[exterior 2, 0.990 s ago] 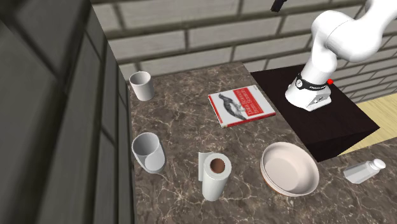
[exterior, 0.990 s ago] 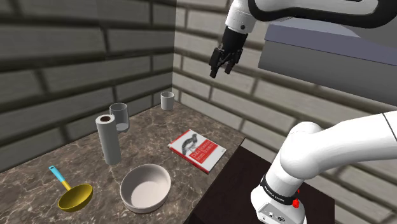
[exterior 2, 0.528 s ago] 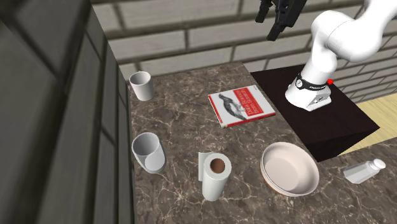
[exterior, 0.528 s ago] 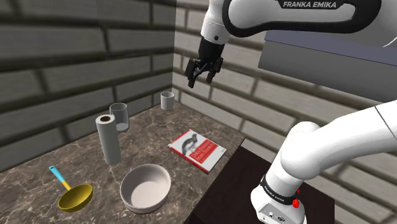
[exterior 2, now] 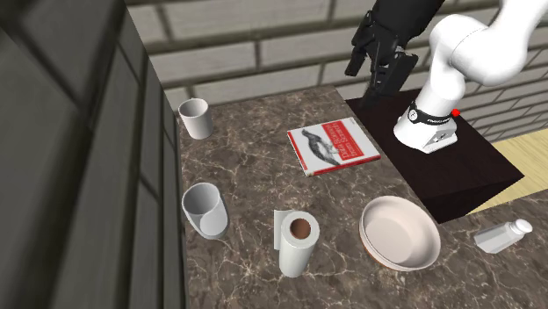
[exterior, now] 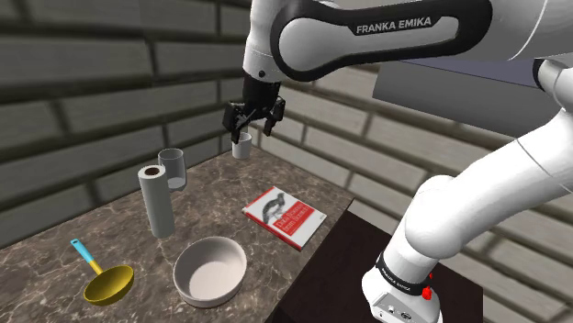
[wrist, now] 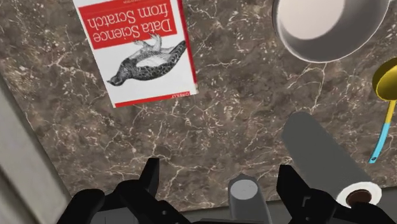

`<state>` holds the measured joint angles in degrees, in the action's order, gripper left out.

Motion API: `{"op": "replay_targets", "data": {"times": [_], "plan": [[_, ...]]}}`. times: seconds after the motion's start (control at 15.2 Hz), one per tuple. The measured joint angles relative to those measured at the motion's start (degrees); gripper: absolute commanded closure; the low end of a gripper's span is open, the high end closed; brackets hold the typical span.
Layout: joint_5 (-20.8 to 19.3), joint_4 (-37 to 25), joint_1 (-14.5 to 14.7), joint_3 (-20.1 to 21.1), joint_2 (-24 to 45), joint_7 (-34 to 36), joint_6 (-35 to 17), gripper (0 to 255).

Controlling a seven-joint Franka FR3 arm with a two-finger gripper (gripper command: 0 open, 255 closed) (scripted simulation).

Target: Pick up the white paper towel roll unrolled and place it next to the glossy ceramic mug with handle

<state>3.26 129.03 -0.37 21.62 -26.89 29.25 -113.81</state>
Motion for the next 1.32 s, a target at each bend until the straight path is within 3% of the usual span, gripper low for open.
{"op": "replay_targets", "data": {"times": [0.4, 0.73, 1.12, 1.32], "plan": [[-4.0, -6.2, -1.2, 7.4, 11.3, 10.8, -4.6, 0], [-11.5, -14.0, -1.3, 12.9, 23.1, 21.6, -6.3, 0], [-23.5, -26.9, 3.0, 14.9, 39.4, 34.0, -4.8, 0], [-25.8, -29.3, 4.5, 14.5, 42.6, 36.1, -4.7, 0]]}}
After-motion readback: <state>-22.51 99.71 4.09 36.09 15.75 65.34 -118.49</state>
